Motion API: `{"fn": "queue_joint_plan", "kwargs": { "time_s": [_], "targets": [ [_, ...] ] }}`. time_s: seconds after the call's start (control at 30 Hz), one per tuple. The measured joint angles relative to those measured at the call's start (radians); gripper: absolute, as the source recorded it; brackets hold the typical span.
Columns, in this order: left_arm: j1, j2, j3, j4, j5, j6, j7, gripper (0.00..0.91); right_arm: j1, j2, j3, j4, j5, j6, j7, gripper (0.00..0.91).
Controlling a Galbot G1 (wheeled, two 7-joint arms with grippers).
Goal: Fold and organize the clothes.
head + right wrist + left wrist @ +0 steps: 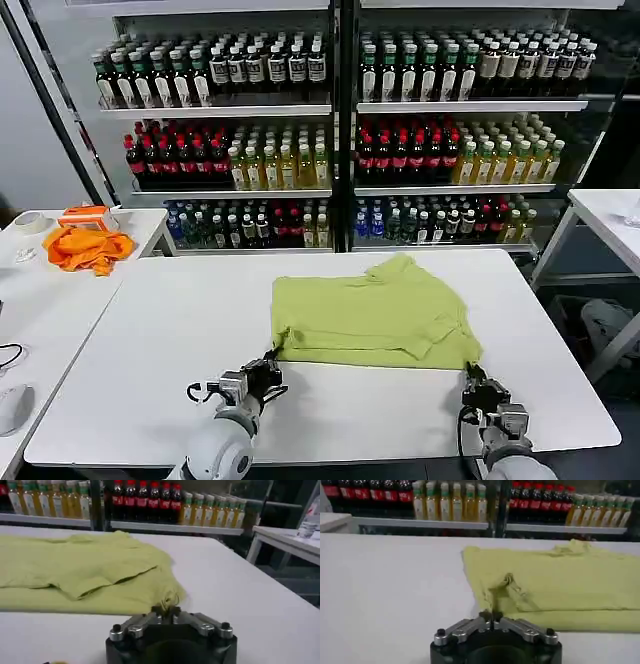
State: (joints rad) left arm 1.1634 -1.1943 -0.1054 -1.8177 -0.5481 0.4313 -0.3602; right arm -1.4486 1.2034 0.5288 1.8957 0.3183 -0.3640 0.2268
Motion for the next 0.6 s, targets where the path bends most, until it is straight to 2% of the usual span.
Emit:
{"fn": "queue_joint_plan", "kwargs": {
  "time_s": [0.3,0.6],
  "targets": [
    [0.037,0.008,-0.020,-0.031,-0.022,0.011,0.003,0.020,-0.050,0.008,0.014,0.049,-0.008,-0.002,0.001,0.000],
    [0.133,0.033,-0.050,-0.125,-0.029,0.024,-0.004,0.020,-0.178,0.041,0.041,0.157,-0.036,0.004,-0.002,0.000]
  ]
}}
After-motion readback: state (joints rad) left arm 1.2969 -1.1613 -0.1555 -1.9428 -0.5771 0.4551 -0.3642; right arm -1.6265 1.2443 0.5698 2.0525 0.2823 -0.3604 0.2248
